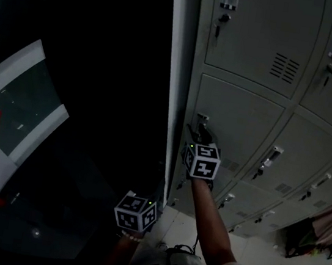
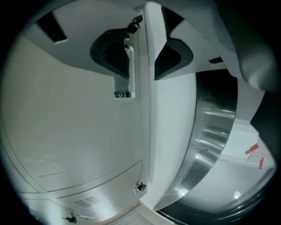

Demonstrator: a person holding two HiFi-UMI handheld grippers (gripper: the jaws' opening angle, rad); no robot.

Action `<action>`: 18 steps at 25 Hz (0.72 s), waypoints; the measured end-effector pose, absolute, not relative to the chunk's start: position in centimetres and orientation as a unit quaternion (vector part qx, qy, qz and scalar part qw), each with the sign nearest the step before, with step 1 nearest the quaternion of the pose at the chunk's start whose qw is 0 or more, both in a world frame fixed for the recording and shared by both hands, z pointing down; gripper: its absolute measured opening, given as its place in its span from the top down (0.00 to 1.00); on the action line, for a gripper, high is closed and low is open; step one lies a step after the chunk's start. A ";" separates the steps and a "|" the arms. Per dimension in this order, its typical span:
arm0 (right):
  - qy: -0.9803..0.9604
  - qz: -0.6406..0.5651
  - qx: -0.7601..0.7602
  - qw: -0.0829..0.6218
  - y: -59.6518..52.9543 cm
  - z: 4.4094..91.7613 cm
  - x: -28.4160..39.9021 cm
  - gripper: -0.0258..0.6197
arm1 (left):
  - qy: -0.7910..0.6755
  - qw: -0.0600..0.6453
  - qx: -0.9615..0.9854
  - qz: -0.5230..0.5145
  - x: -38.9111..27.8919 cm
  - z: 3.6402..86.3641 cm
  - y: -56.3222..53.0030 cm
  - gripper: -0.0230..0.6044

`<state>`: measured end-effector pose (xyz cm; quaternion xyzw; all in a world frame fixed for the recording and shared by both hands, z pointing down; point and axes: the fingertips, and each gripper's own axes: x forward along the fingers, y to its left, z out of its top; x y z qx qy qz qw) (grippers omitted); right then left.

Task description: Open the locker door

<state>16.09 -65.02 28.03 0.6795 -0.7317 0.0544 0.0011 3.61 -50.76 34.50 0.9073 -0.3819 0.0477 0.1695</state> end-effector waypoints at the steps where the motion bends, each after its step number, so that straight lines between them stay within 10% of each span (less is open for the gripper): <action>1: -0.729 0.051 0.682 0.002 -65.3 28.0 16.1 0.63 | -0.385 0.171 0.906 0.047 3.3 34.6 -50.9 0.98; 18: -0.724 0.059 0.687 0.016 -65.5 28.8 15.3 0.63 | -0.392 0.192 0.898 0.047 1.5 36.0 -50.4 0.98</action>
